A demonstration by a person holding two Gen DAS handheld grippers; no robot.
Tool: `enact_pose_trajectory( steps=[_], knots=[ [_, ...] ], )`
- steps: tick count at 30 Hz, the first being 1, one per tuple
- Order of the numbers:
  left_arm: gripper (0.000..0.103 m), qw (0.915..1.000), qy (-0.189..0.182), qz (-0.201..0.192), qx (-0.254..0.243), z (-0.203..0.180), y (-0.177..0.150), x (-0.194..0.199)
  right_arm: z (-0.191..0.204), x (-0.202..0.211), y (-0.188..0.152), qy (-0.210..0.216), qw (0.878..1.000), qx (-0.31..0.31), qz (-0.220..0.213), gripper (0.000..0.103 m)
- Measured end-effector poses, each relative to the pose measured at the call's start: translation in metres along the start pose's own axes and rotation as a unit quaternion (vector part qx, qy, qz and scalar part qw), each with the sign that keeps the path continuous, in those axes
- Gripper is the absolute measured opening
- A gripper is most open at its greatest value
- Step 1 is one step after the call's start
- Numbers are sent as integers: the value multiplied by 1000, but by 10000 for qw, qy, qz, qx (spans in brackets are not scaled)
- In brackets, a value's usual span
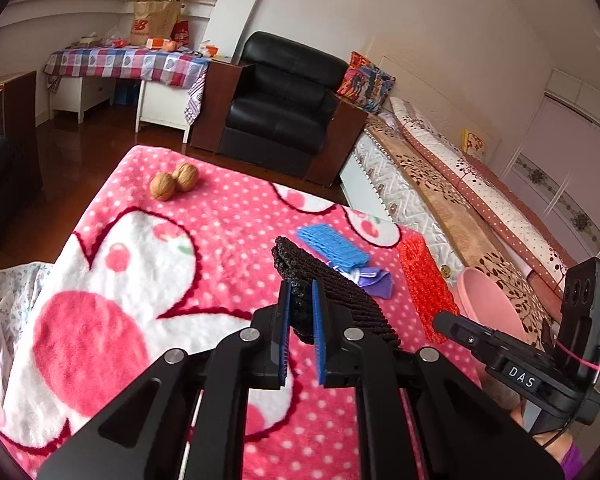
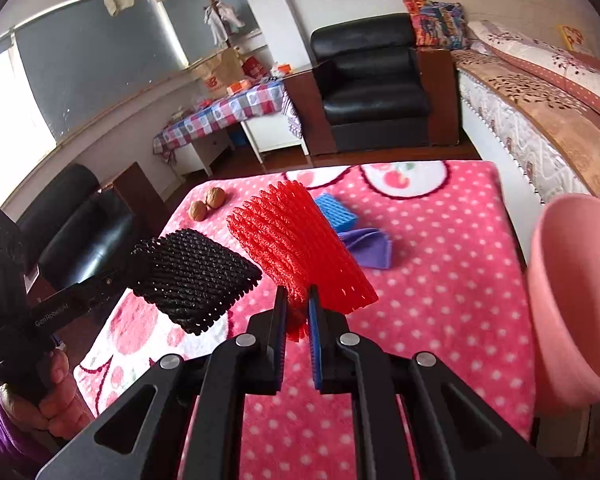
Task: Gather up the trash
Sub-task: 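Carry both foam nets over to the pink bucket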
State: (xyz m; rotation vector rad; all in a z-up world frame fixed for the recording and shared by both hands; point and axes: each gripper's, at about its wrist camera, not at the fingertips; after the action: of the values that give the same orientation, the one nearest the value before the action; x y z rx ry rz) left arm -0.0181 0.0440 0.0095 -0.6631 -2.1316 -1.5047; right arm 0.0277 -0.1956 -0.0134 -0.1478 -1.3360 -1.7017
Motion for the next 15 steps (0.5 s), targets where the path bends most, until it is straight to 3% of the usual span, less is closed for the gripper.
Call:
enact_pose_trajectory(
  steps=[15],
  knots=[
    [10, 9931, -805, -148, -841, -115, 7, -13, -82, 86, -10, -581, 9913, -869, -797, 9]
  ],
)
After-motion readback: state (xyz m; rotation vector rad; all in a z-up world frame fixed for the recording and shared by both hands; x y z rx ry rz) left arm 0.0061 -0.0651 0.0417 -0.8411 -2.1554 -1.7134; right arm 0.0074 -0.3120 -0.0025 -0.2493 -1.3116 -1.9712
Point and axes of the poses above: each gripper's, at about its wrist camera, not at the fingertips, and x roughly against the way its jaws point, z to its left, y to its top, and after that the axes turned 5 degrees about y, right-handed
